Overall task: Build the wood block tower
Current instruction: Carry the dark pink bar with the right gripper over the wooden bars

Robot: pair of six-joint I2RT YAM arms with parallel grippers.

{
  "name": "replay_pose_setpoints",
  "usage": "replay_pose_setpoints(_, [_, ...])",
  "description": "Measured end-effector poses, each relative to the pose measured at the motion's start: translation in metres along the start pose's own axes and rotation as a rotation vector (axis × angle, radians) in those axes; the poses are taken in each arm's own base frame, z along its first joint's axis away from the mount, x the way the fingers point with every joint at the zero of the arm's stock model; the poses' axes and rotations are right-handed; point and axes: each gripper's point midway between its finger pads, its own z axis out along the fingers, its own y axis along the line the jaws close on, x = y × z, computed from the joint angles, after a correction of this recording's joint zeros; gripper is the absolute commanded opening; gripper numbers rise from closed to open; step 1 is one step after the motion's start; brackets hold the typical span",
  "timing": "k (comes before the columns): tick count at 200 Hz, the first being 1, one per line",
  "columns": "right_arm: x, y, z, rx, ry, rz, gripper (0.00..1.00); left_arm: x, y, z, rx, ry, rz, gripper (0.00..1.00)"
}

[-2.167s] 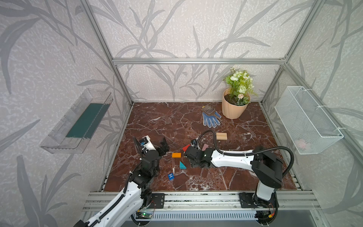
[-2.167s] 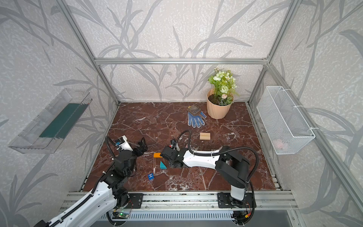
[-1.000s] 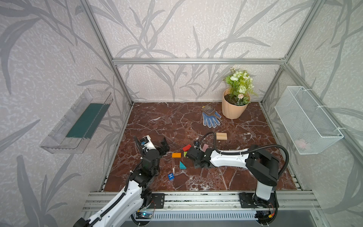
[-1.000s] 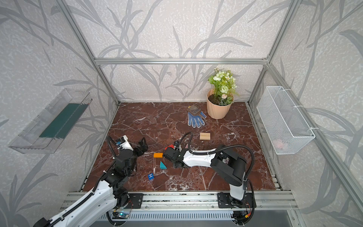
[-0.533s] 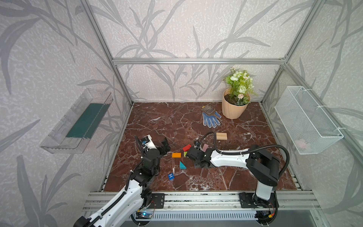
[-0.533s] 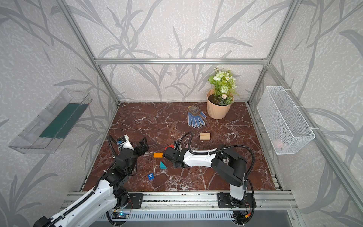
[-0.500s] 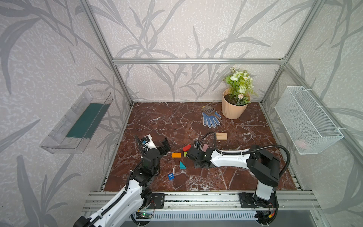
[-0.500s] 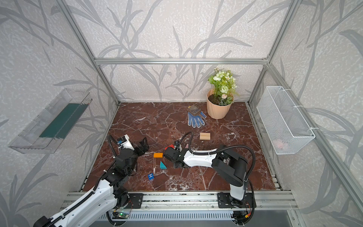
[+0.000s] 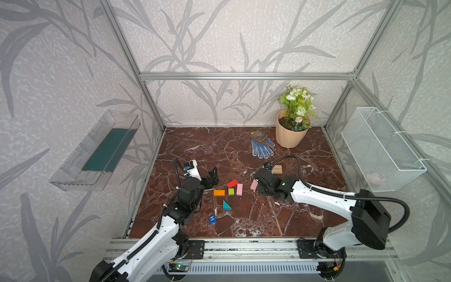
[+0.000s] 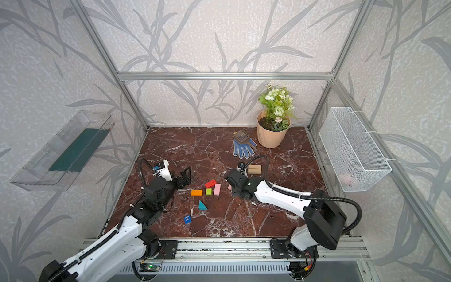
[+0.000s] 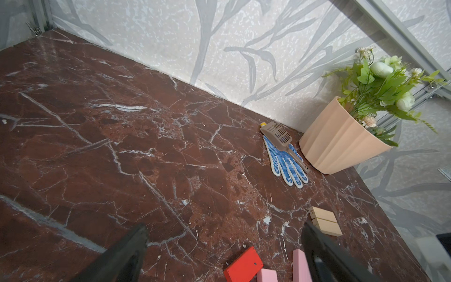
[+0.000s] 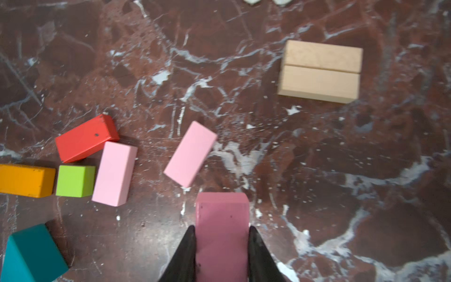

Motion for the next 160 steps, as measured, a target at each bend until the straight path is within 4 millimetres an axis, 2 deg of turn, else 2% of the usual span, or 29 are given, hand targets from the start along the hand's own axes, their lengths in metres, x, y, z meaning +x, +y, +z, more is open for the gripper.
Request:
replay_pose_setpoints(39, [-0.013, -0.068, -0.008, 0.062, -0.031, 0.099, 0.2, 0.0, -0.001, -0.002, 0.004, 0.006, 0.0, 0.99])
replay_pose_setpoints(64, [-0.028, -0.101, -0.007, 0.102, -0.044, 0.143, 0.2, -0.003, -0.002, -0.004, 0.012, -0.004, -0.004, 0.99])
replay_pose_setpoints(89, [-0.034, -0.129, 0.0, 0.145, -0.026, 0.174, 0.2, -0.004, -0.002, -0.005, 0.012, -0.006, -0.004, 0.99])
replay_pose_setpoints(122, [-0.036, -0.14, 0.02, 0.145, 0.025, 0.177, 0.2, -0.004, -0.002, -0.005, 0.013, -0.008, -0.005, 0.99])
replay_pose_setpoints(160, [-0.054, -0.127, 0.046, 0.108, 0.069, 0.139, 0.15, 0.001, -0.003, -0.002, 0.018, 0.012, -0.004, 0.99])
